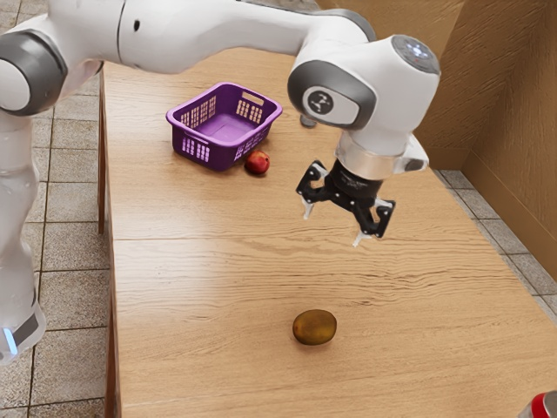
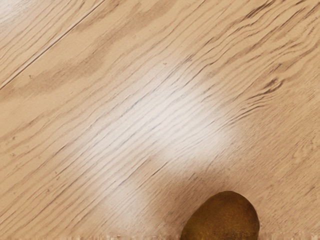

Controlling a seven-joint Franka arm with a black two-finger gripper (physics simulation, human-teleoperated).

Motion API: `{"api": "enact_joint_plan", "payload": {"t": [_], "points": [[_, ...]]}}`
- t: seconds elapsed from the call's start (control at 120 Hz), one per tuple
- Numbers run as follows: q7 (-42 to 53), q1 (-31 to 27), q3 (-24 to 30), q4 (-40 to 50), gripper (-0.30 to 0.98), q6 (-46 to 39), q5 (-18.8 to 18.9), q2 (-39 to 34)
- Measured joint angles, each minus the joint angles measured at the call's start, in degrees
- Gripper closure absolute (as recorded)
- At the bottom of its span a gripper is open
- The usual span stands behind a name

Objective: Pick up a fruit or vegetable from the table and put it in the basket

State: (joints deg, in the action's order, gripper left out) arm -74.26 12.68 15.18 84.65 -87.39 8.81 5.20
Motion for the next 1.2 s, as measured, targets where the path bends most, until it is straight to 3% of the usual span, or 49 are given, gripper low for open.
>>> {"api": "enact_joint_plan", "payload": {"t": [0.117, 0.258, 0.442, 0.675, 0.775, 1.017, 1.2], "points": [[5.2, -3.2, 4.4, 10.8, 0.01, -7.0, -2.9, -5.8], [10.3, -2.7, 7.4, 13.7, 0.01, -13.9, -4.9, -6.1], [15.4, -3.6, 7.8, 23.5, 0.00, -18.9, -10.1, -13.1], [19.9, -4.5, 8.4, 28.9, 0.00, -21.5, -15.0, -16.8], [21.4, -7.5, 8.6, 31.8, 0.00, -22.0, -16.9, -19.5], [24.9, -14.6, 8.5, 33.8, 0.00, -22.5, -18.6, -19.8], [27.4, -15.0, 8.6, 33.7, 0.00, -22.7, -18.8, -18.2]]}}
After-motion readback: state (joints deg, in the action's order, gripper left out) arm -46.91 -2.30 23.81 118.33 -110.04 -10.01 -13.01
